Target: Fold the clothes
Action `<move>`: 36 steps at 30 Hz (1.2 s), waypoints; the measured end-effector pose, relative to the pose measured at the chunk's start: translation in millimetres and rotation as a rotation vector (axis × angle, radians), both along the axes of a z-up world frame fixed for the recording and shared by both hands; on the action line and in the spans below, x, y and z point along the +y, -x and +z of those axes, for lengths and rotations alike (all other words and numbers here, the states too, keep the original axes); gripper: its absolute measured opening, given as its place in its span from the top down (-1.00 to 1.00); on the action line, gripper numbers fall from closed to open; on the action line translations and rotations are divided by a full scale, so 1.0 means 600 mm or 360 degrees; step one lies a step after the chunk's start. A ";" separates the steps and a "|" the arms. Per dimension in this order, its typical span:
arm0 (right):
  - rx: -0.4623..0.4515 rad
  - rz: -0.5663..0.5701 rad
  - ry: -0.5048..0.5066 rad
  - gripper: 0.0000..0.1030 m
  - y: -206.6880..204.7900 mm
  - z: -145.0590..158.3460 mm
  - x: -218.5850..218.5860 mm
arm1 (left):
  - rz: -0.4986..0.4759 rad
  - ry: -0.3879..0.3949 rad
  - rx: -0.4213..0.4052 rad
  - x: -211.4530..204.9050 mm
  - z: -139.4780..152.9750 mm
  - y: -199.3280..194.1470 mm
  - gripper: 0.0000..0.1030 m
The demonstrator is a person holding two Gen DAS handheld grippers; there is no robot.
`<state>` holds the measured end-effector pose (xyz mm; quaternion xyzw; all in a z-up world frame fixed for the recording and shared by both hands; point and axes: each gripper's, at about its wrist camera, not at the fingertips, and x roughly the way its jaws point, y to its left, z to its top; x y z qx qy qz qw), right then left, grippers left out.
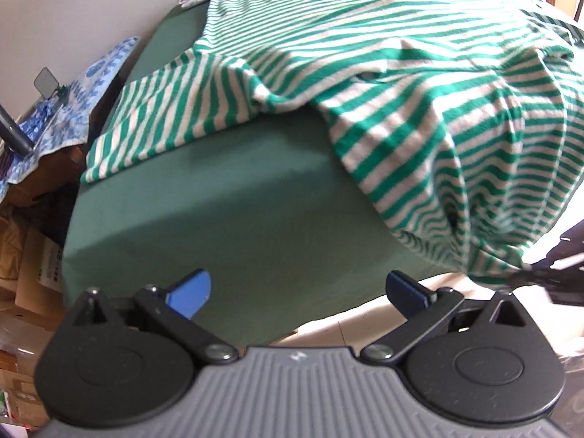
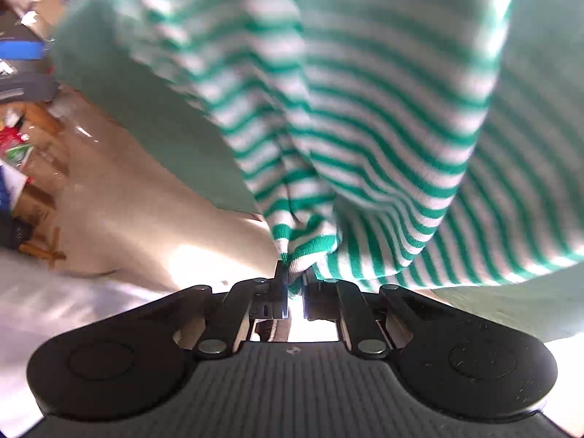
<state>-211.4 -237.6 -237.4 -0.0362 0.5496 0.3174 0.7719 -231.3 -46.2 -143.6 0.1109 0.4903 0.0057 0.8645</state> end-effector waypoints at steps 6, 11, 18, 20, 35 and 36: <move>-0.0088 -0.0123 -0.0403 0.87 0.057 0.240 -0.098 | -0.0034 0.0110 -0.0013 0.017 -0.004 -0.039 -0.99; -0.0392 -0.0302 -0.0954 0.88 0.127 0.431 -0.172 | -0.0089 0.0328 0.0051 0.022 -0.004 -0.050 -0.97; -0.0356 -0.0531 -0.1048 0.91 0.140 0.437 -0.156 | -0.0223 0.0334 0.0033 0.019 0.014 -0.029 -0.97; -0.0443 -0.0425 -0.0782 0.91 0.128 0.452 -0.120 | -0.0234 0.0381 0.0040 0.020 0.019 -0.025 -0.97; -0.0838 -0.0583 -0.1065 0.81 -0.192 0.478 -0.155 | -0.0279 0.0426 -0.0354 -0.038 0.144 -0.013 -0.97; -0.0846 -0.0611 -0.1042 0.75 -0.217 0.464 -0.154 | -0.0275 0.0409 -0.0358 -0.046 0.145 -0.014 -0.97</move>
